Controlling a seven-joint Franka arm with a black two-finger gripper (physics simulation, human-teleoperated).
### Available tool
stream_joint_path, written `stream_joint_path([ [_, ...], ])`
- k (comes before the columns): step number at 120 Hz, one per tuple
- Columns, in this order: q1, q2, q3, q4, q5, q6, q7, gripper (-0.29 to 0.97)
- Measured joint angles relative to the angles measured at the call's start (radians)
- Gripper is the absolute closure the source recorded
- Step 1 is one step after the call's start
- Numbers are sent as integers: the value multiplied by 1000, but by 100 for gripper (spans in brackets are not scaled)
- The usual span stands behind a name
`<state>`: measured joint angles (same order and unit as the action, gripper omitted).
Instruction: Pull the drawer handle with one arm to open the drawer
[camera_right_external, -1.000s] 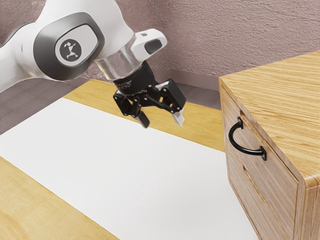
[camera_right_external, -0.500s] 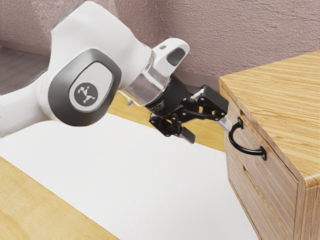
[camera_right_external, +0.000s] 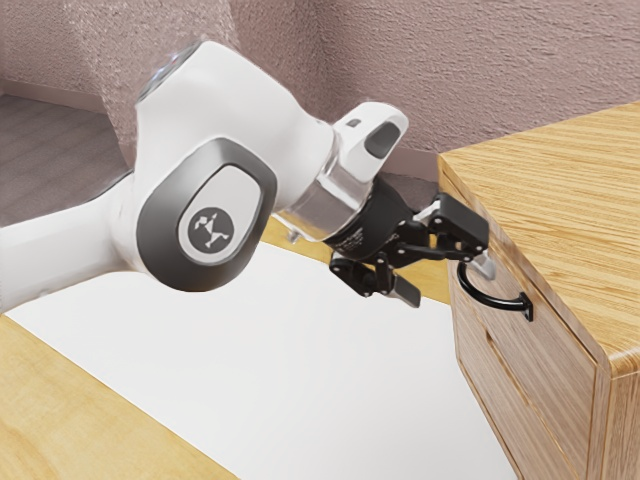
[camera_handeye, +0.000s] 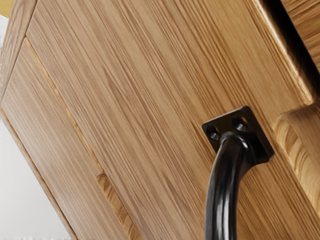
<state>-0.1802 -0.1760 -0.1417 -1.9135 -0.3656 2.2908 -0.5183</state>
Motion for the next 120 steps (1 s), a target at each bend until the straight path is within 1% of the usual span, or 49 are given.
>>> stream_joint_path([
  [18, 1, -46, 5, -77, -3, 19, -9, 0],
  [39, 21, -151, 9, -162, -1, 22, -18, 0],
  [64, 55, -242, 11, -262, 1, 19, -26, 0],
  [81, 74, -325, 10, -330, -3, 17, -30, 0],
  [95, 91, -364, 10, -381, -2, 16, -33, 0],
  [114, 103, -458, 11, -448, -7, 7, -38, 0],
  [120, 107, -482, 25, -467, -5, 0, -39, 0],
])
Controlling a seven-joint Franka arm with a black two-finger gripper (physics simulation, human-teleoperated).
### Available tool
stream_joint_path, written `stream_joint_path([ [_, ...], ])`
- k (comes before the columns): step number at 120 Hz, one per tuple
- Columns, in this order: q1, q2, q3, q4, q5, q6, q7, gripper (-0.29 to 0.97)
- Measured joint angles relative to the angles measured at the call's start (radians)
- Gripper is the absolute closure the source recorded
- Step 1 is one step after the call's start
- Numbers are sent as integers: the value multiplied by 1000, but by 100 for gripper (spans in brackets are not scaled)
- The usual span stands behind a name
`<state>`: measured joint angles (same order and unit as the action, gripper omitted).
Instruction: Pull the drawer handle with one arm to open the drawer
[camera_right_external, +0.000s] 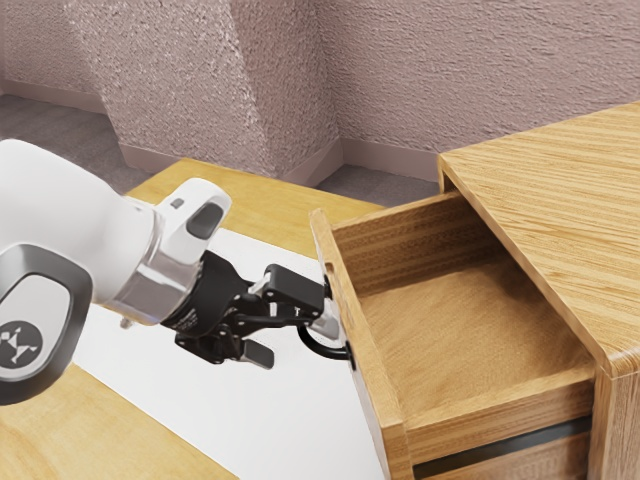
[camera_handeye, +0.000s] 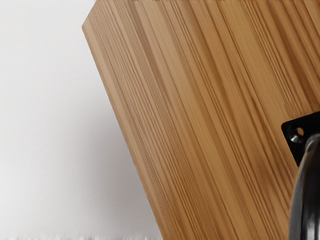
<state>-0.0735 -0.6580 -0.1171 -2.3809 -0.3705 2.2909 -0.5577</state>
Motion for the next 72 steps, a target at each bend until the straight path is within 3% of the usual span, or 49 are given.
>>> stream_joint_path([
  [52, 53, -179, 49, -73, 4, -91, -8, 0],
  [60, 61, -183, 99, 33, 22, -160, -3, 0],
  [72, 71, -102, 168, 281, 157, -395, -2, 0],
])
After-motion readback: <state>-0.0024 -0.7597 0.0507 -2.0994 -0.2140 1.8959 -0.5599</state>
